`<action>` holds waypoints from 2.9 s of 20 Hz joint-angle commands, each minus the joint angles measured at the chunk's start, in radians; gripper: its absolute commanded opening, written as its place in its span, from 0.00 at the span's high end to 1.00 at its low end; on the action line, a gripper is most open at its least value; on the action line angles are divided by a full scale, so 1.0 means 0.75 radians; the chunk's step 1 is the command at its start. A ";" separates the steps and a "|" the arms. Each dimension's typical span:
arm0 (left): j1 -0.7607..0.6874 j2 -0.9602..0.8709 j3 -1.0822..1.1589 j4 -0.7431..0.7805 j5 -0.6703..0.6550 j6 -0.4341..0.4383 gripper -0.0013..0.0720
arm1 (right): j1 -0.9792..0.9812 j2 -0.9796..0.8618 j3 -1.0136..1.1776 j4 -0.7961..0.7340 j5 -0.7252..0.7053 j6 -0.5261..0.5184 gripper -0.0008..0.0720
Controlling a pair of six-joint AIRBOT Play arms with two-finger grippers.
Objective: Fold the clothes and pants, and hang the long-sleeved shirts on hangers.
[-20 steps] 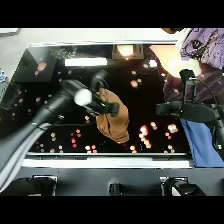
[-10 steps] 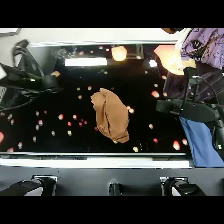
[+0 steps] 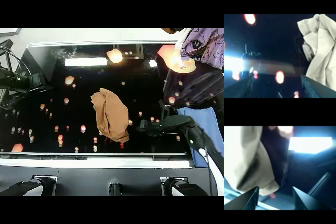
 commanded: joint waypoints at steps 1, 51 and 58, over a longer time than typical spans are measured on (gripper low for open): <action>0.005 -0.030 -0.002 0.002 -0.003 -0.001 0.06 | 0.054 -0.190 -0.048 0.222 -0.020 -0.175 0.32; -0.041 -0.950 -0.074 -1.195 0.869 0.652 0.97 | 0.330 0.155 0.054 -0.167 0.040 0.312 0.95; 0.179 -0.439 0.217 -0.558 0.683 0.427 0.97 | 0.331 0.156 0.901 -1.010 -0.125 0.516 0.95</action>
